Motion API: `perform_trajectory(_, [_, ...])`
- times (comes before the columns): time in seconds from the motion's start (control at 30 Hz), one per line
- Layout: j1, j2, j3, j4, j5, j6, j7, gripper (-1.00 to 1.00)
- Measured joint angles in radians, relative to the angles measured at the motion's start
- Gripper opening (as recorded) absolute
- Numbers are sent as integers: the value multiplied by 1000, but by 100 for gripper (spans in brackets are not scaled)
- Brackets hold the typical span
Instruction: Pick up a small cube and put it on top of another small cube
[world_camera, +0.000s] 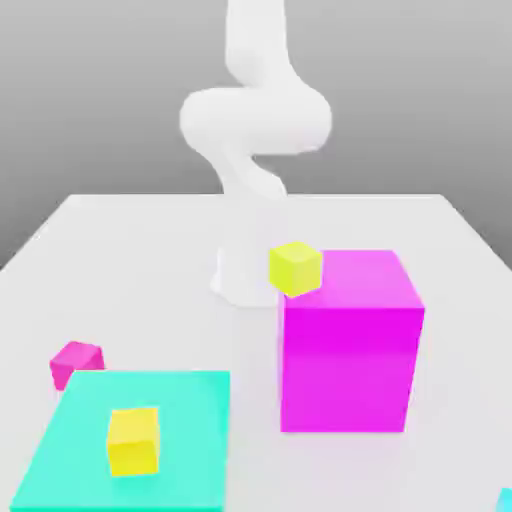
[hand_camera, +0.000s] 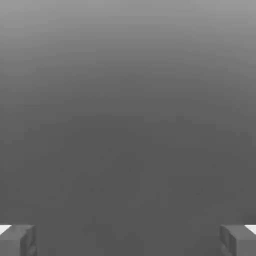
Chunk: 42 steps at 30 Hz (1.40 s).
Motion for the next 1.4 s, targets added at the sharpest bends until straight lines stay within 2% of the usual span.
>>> perform_trajectory(0.37, [-137, 403, -255, -235, -58, 255, -206, 0])
perform_trajectory(0.5, [-182, 549, -350, -318, -36, 347, -310, 0])
perform_trajectory(0.6, [-238, 664, -405, -381, 17, 415, -413, 0])
perform_trajectory(0.7, [-284, 782, -397, -419, 126, 487, -537, 0])
perform_trajectory(0.87, [-450, 967, -186, -389, 352, 622, -714, 0])
perform_trajectory(0.9, [-486, 998, -143, -382, 382, 647, -737, -100])
perform_trajectory(1.1, [-506, 1014, -121, -378, 393, 658, -746, -100])
perform_trajectory(1.17, [-477, 981, -158, -387, 357, 633, -718, -100])
perform_trajectory(1.3, [-404, 846, -273, -417, 178, 534, -585, -100])
perform_trajectory(1.4, [-380, 733, -273, -426, 74, 437, -464, -100])
